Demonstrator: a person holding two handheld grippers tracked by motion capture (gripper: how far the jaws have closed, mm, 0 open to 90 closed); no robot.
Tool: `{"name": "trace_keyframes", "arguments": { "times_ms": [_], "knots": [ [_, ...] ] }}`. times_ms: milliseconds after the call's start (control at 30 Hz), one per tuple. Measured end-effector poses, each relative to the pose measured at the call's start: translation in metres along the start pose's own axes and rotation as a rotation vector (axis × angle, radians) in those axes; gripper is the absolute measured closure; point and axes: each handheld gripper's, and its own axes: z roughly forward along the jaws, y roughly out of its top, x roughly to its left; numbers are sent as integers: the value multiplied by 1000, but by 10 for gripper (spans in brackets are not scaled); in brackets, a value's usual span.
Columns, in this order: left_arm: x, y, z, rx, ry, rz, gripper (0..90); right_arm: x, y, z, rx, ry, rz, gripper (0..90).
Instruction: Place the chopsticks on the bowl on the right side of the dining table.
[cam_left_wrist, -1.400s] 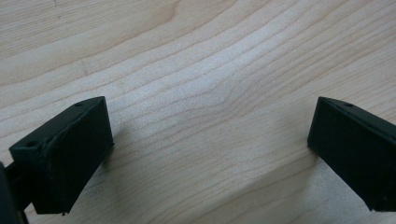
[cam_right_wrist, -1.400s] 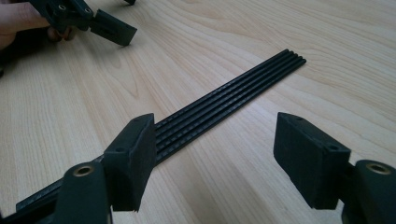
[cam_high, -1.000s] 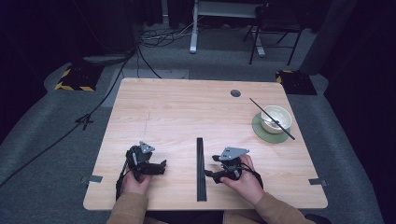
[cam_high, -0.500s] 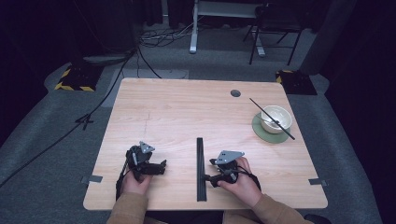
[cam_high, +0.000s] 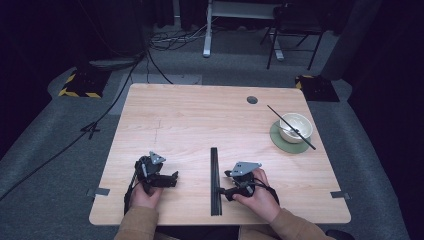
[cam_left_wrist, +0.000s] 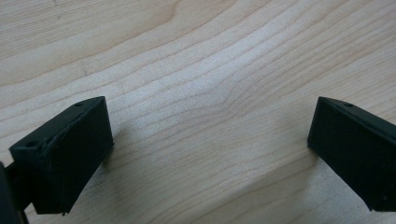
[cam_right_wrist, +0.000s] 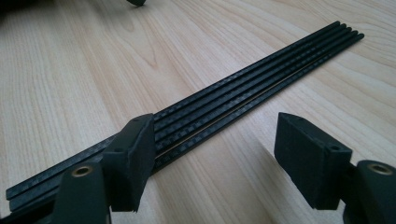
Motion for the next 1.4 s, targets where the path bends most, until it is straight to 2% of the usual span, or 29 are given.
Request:
{"name": "trace_keyframes", "arguments": {
  "times_ms": [67, 167, 267, 300, 333, 400, 433, 600, 867, 1067, 1267, 1333, 1400],
  "knots": [
    [0, 0, 0, 0, 1, 0, 3, 0, 0, 1, -8, 2, -10, 297],
    [0, 0, 0, 0, 1, 0, 4, -3, -1, 0, 12, -18, 14, 299],
    [0, 0, 0, 0, 0, 0, 3, -4, 0, -1, 1, -10, 8, 298],
    [0, 0, 0, 0, 0, 0, 3, -1, 0, -1, 7, -13, 21, 298],
    [0, 0, 0, -1, 2, 1, 3, -2, 0, 0, -2, -4, -2, 301],
    [0, 0, 0, 0, 0, 0, 3, -2, 0, 0, 7, -12, -4, 306],
    [0, 0, 0, 0, 0, 0, 3, -5, -2, -1, 23, -22, 15, 311],
    [0, 0, 0, 0, 0, 0, 3, -18, -3, -8, 25, -55, 19, 330],
    [0, 0, 0, 0, 0, -1, 3, -37, -7, -16, 44, -89, 56, 349],
    [0, 0, 0, 0, 1, 0, 3, -45, -10, -19, 52, -113, 72, 355],
    [0, 0, 0, 0, 0, 0, 3, -59, -13, -27, 57, -152, 99, 368],
    [0, 0, 0, -1, 2, 1, 3, -66, -15, -31, 55, -162, 110, 450],
    [0, 0, 0, 0, 0, -1, 3, -69, -15, -33, 71, -141, 98, 564]
  ]
}}
